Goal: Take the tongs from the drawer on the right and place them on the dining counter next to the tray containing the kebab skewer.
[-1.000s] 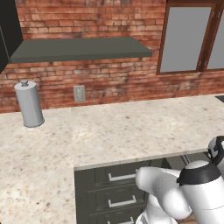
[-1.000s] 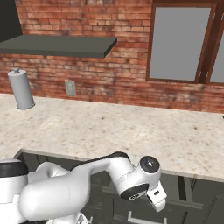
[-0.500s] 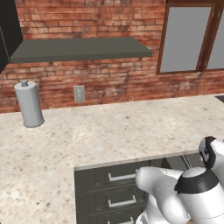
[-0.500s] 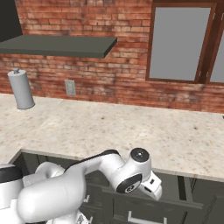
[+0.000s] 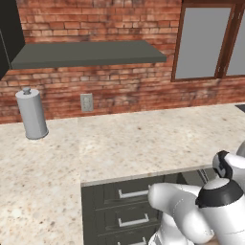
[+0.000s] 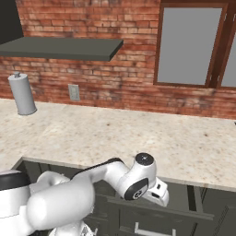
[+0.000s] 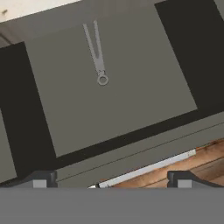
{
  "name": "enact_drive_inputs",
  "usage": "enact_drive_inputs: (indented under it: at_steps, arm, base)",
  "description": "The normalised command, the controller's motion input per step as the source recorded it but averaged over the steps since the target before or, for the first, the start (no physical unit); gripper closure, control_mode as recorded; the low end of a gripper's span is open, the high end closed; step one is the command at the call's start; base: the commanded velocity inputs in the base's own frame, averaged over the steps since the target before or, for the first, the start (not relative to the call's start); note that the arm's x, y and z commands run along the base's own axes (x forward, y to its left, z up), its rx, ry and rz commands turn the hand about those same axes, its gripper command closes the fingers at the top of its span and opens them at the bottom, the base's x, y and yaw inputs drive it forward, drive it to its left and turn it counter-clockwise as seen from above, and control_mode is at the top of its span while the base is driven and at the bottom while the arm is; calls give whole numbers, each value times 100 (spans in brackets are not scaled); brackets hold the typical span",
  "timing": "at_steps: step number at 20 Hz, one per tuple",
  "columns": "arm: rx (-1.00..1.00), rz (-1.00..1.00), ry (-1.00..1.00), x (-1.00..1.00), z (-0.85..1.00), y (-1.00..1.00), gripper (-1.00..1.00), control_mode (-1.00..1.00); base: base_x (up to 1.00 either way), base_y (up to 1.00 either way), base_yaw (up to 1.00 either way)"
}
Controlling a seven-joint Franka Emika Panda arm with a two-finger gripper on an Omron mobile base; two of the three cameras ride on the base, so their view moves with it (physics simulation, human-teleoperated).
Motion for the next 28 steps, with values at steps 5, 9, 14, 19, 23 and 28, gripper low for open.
enact_drive_inputs:
  at_steps: [5, 9, 14, 19, 23, 28]
  arm:
    - [0, 8, 4, 17, -18, 4, -100, -100]
    - [0, 3, 2, 1, -17, 6, -100, -100]
    - [0, 0, 0, -15, -4, 1, -100, -100]
    - [-2, 0, 1, -21, -11, 1, -100, -100]
    - [-5, 2, 0, 1, -13, 11, -100, -100]
    - [-4, 10, 0, 13, 0, 5, -100, -100]
  base:
    - [0, 0, 0]
    - [0, 0, 0]
    - [0, 0, 0]
    - [0, 0, 0]
    - [0, 0, 0]
    - [0, 0, 0]
